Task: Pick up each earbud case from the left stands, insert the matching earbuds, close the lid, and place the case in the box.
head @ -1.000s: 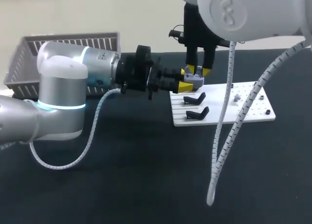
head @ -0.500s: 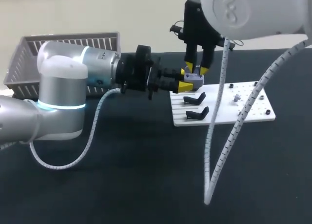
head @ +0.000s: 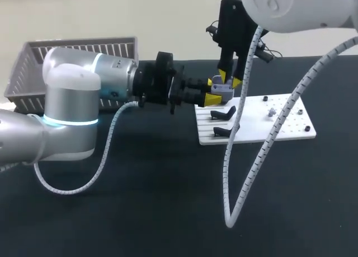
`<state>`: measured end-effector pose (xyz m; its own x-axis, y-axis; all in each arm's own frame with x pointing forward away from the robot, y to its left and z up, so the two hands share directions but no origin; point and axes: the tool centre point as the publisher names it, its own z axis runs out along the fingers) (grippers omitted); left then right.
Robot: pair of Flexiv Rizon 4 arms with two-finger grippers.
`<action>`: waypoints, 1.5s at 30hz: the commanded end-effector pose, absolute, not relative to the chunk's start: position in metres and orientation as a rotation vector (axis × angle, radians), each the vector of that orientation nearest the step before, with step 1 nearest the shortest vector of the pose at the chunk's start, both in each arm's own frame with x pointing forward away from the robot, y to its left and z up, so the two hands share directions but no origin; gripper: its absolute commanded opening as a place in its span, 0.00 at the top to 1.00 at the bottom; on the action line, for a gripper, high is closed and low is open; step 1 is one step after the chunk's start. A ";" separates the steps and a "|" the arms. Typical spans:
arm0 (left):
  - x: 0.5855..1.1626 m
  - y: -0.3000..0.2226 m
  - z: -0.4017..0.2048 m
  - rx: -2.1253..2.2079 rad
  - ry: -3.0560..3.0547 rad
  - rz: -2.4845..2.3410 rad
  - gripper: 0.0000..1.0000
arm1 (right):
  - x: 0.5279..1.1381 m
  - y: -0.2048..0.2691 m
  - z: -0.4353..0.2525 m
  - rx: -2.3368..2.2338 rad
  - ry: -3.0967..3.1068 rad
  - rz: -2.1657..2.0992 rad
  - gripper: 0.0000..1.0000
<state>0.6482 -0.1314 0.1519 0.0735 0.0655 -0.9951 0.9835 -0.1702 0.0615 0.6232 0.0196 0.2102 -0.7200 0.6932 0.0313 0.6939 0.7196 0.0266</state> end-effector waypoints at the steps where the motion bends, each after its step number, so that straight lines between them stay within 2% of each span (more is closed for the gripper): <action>1: 0.649 -0.132 0.152 1.420 1.126 -1.247 1.00 | 0.631 0.026 0.208 -1.187 -2.881 -0.006 1.00; 45: 0.649 -0.132 0.152 1.420 1.126 -1.247 1.00 | 0.644 0.019 0.195 -1.261 -2.826 0.053 1.00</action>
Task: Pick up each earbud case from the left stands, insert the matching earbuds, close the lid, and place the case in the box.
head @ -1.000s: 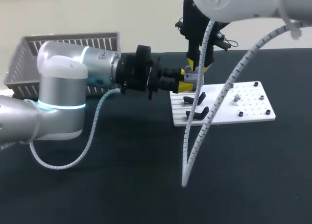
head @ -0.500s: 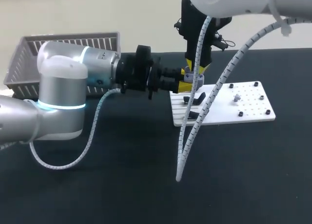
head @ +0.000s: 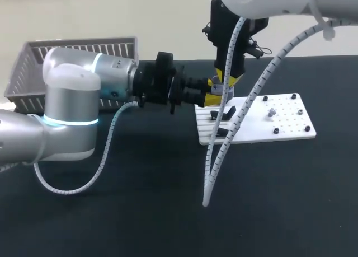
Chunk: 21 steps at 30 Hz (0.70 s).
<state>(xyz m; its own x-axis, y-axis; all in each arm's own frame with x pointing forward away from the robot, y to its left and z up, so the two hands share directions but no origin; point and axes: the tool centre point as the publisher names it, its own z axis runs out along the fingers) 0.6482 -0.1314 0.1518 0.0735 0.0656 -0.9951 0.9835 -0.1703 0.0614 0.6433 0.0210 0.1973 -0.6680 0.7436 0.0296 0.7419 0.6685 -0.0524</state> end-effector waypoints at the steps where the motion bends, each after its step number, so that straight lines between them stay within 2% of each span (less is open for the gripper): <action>1: 0.649 -0.132 0.152 1.420 1.126 -1.247 1.00 | 0.644 0.019 0.194 -1.260 -2.825 0.053 1.00; 18: 0.649 -0.132 0.152 1.420 1.126 -1.247 1.00 | 0.649 0.021 0.188 -1.230 -2.826 0.044 1.00; 19: 0.649 -0.132 0.152 1.420 1.126 -1.247 1.00 | 0.648 0.021 0.189 -1.227 -2.826 0.038 0.98; 20: 0.649 -0.132 0.152 1.420 1.126 -1.247 1.00 | 0.648 0.022 0.190 -1.226 -2.826 0.035 0.89; 21: 0.649 -0.132 0.152 1.420 1.126 -1.247 1.00 | 0.647 0.022 0.191 -1.223 -2.828 0.028 0.71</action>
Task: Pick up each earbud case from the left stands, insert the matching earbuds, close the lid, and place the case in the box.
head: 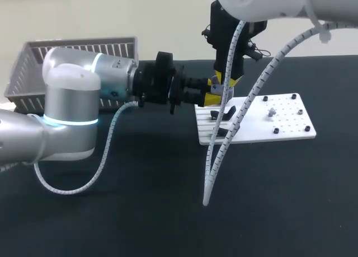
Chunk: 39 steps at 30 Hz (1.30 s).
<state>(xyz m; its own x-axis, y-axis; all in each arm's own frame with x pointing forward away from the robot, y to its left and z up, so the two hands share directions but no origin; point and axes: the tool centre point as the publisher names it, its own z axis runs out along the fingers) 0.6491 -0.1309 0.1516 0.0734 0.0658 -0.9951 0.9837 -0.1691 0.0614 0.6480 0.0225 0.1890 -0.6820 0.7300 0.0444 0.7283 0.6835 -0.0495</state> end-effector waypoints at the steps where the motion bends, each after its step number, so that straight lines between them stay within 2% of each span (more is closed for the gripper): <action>1: 0.649 -0.132 0.152 1.420 1.126 -1.247 1.00 | 0.646 0.022 0.192 -1.222 -2.830 0.021 0.55; 2: 0.649 -0.132 0.152 1.420 1.126 -1.247 1.00 | 0.645 0.022 0.193 -1.221 -2.833 0.017 0.27; 3: 0.649 -0.132 0.152 1.420 1.126 -1.247 1.00 | 0.643 0.022 0.195 -1.218 -2.839 0.005 0.15; 4: 0.649 -0.132 0.152 1.420 1.126 -1.247 1.00 | 0.641 0.022 0.196 -1.216 -2.841 -0.004 0.09; 6: 0.649 -0.132 0.152 1.420 1.126 -1.247 1.00 | 0.637 0.022 0.199 -1.213 -2.849 -0.021 0.03; 14: 0.649 -0.132 0.152 1.420 1.126 -1.247 1.00 | 0.610 0.009 0.210 -1.091 -2.942 -0.236 0.00; 15: 0.649 -0.132 0.152 1.420 1.126 -1.247 1.00 | 0.606 0.004 0.210 -1.064 -2.985 -0.250 0.06; 16: 0.649 -0.132 0.152 1.420 1.126 -1.247 1.00 | 0.603 0.000 0.208 -1.025 -3.036 -0.198 0.07; 18: 0.649 -0.132 0.152 1.420 1.126 -1.247 1.00 | 0.595 -0.008 0.204 -0.993 -3.096 -0.145 0.00; 23: 0.649 -0.132 0.152 1.420 1.126 -1.247 1.00 | 0.583 -0.031 0.198 -0.917 -3.192 -0.184 0.02; 27: 0.649 -0.132 0.152 1.420 1.126 -1.247 1.00 | 0.575 -0.051 0.201 -0.960 -3.241 -0.267 0.00; 37: 0.649 -0.132 0.152 1.420 1.126 -1.247 1.00 | 0.581 -0.089 0.182 -0.894 -3.290 -0.377 0.00; 39: 0.649 -0.132 0.152 1.420 1.126 -1.247 1.00 | 0.589 -0.095 0.176 -0.854 -3.302 -0.370 0.03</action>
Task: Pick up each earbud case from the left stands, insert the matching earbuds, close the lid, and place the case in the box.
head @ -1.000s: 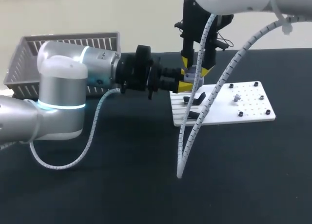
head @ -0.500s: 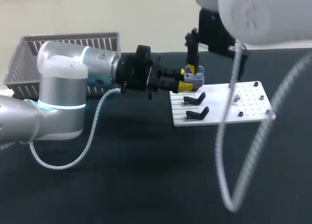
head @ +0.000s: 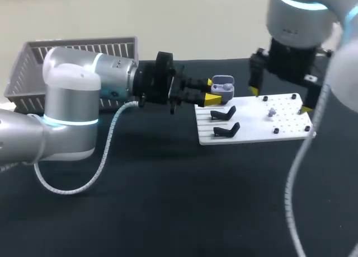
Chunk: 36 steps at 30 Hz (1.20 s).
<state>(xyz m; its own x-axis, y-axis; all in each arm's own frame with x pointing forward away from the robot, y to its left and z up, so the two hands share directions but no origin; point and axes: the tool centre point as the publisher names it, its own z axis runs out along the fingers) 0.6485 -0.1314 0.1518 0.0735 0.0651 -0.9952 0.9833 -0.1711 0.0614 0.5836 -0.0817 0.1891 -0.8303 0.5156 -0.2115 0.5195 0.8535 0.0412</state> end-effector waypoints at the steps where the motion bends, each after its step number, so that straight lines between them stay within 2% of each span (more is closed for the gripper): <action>1: 0.649 -0.132 0.152 1.420 1.126 -1.247 1.00 | 0.592 -0.097 0.174 0.705 2.746 0.303 0.03; 9: 0.649 -0.132 0.152 1.420 1.126 -1.247 1.00 | 0.626 -0.117 0.152 0.568 2.789 0.260 0.04; 12: 0.649 -0.132 0.152 1.420 1.126 -1.247 1.00 | 0.636 -0.122 0.142 0.506 2.816 0.231 0.00; 19: 0.649 -0.132 0.152 1.420 1.126 -1.247 1.00 | 0.659 -0.119 0.121 0.362 2.871 0.205 0.00; 23: 0.649 -0.132 0.152 1.420 1.126 -1.247 1.00 | 0.669 -0.117 0.107 0.324 2.897 0.217 0.11; 28: 0.649 -0.132 0.152 1.420 1.126 -1.247 1.00 | 0.681 -0.118 0.089 0.319 2.936 0.249 0.17; 31: 0.649 -0.132 0.152 1.420 1.126 -1.247 1.00 | 0.686 -0.119 0.079 0.354 2.951 0.276 0.31; 34: 0.649 -0.132 0.152 1.420 1.126 -1.247 1.00 | 0.688 -0.120 0.069 0.398 2.971 0.301 0.37; 36: 0.649 -0.132 0.152 1.420 1.126 -1.247 1.00 | 0.689 -0.119 0.065 0.423 2.979 0.311 0.47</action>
<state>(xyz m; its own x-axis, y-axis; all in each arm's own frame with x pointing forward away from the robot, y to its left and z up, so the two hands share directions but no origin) 0.6485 -0.1314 0.1518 0.0735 0.0651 -0.9952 0.9833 -0.1711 0.0614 0.6813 -0.1206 0.0708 -0.9513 0.2876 -0.1111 0.2590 0.9409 0.2180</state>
